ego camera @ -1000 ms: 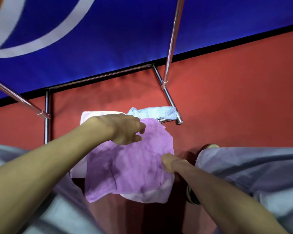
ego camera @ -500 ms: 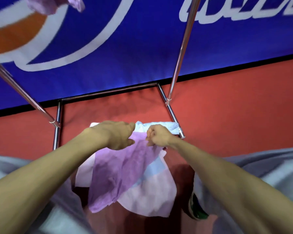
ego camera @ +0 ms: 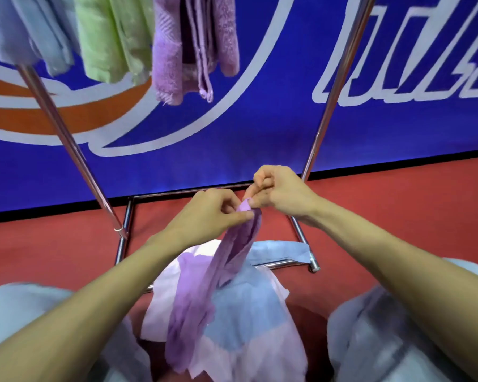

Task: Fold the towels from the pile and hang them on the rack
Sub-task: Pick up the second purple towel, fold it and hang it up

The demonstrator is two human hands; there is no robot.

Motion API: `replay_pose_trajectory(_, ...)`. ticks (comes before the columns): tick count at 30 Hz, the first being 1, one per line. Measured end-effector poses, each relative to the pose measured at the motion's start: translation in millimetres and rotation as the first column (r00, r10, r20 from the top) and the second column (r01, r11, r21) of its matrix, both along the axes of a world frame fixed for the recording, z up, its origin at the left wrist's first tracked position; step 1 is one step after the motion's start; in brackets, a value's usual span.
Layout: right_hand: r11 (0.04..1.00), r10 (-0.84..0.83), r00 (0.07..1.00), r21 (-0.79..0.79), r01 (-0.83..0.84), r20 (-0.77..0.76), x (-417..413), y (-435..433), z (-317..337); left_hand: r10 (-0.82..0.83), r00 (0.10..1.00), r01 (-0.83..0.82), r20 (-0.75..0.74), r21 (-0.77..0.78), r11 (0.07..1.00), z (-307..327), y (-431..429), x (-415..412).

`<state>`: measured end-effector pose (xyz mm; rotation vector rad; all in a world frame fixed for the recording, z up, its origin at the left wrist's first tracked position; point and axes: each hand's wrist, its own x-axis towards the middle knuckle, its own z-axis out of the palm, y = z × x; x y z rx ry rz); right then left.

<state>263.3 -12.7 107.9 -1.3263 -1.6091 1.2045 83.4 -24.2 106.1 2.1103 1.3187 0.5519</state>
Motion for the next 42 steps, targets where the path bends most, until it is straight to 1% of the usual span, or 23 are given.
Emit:
replay_pose_trajectory(2, 1.000, -0.014, 0.998, 0.012, 0.015, -0.065, -3, 1, -1, 0.040, 0.999, -0.041, 0.018, 0.064, 0.997, 4, -1, 0)
replay_pose_trajectory(4, 0.999, -0.015, 0.996, 0.034, 0.019, -0.093, -6, 4, 0, 0.085, 0.996, -0.089, 0.041, 0.111, 0.990, 6, 2, -1)
replay_pose_trajectory(6, 0.998, -0.022, 0.997, 0.057, 0.027, -0.079, -6, 8, 5, 0.104, 0.990, -0.115, 0.100, 0.119, 0.986, 9, 4, -1)
replay_pose_trajectory(9, 0.998, -0.038, 0.996, 0.037, 0.041, -0.078, 0, 10, 10, 0.099, 0.977, -0.125, 0.188, 0.133, 0.983, 12, 5, 3)
replay_pose_trajectory(12, 1.000, 0.002, 0.999, 0.012, -0.001, -0.045, 2, 6, 9, 0.098, 0.953, -0.140, 0.288, 0.128, 0.982, 12, 7, 6)
replay_pose_trajectory(15, 1.000, -0.003, 0.997, -0.005, 0.003, 0.076, -1, 6, -1, 0.112, 0.897, -0.147, 0.428, 0.050, 0.988, 15, 7, 2)
replay_pose_trajectory(17, 0.999, -0.044, 0.975, 0.024, 0.040, 0.219, -4, 9, -9, 0.107, 0.829, -0.115, 0.549, -0.019, 0.993, 19, 7, -1)
replay_pose_trajectory(19, 0.996, -0.077, 0.928, 0.078, 0.053, 0.365, -6, 12, -14, 0.120, 0.765, -0.092, 0.633, -0.077, 0.993, 23, 4, -2)
replay_pose_trajectory(22, 0.992, -0.096, 0.850, 0.122, 0.038, 0.519, -9, 12, -15, 0.163, 0.710, -0.089, 0.685, -0.143, 0.986, 25, 6, -7)
replay_pose_trajectory(24, 0.994, -0.091, 0.817, 0.101, 0.041, 0.569, -9, 12, -16, 0.200, 0.697, -0.103, 0.689, -0.180, 0.978, 23, 7, -12)
replay_pose_trajectory(26, 0.996, -0.091, 0.819, 0.062, 0.068, 0.566, -8, 13, -16, 0.236, 0.710, -0.139, 0.663, -0.197, 0.971, 21, 9, -16)
replay_pose_trajectory(28, 0.995, -0.099, 0.829, 0.055, 0.082, 0.551, -7, 15, -15, 0.299, 0.728, -0.213, 0.617, -0.211, 0.954, 19, 12, -20)
replay_pose_trajectory(30, 0.992, -0.126, 0.848, 0.077, 0.100, 0.515, -7, 15, -15, 0.378, 0.759, -0.308, 0.530, -0.220, 0.926, 16, 15, -24)
replay_pose_trajectory(32, 0.986, -0.164, 0.871, 0.116, 0.124, 0.462, -6, 15, -14, 0.403, 0.809, -0.344, 0.428, -0.211, 0.915, 15, 14, -27)
replay_pose_trajectory(34, 0.978, -0.191, 0.884, 0.160, 0.134, 0.427, -6, 16, -13, 0.366, 0.883, -0.329, 0.294, -0.168, 0.929, 17, 9, -26)
replay_pose_trajectory(35, 0.975, -0.195, 0.886, 0.182, 0.128, 0.422, -6, 16, -12, 0.339, 0.919, -0.319, 0.199, -0.126, 0.939, 19, 6, -25)
replay_pose_trajectory(36, 0.973, -0.195, 0.887, 0.199, 0.120, 0.420, -6, 16, -11, 0.311, 0.945, -0.305, 0.098, -0.078, 0.949, 20, 4, -24)
replay_pose_trajectory(38, 0.970, -0.189, 0.889, 0.218, 0.104, 0.417, -5, 16, -9, 0.252, 0.965, -0.252, -0.069, 0.006, 0.968, 18, 5, -22)
replay_pose_trajectory(40, 0.969, -0.177, 0.893, 0.231, 0.085, 0.415, -4, 14, -7, 0.213, 0.965, -0.207, -0.154, 0.053, 0.977, 14, 8, -23)
replay_pose_trajectory(42, 0.971, -0.157, 0.891, 0.232, 0.060, 0.425, -2, 12, -3, 0.216, 0.965, -0.207, -0.149, 0.077, 0.975, 12, 11, -25)
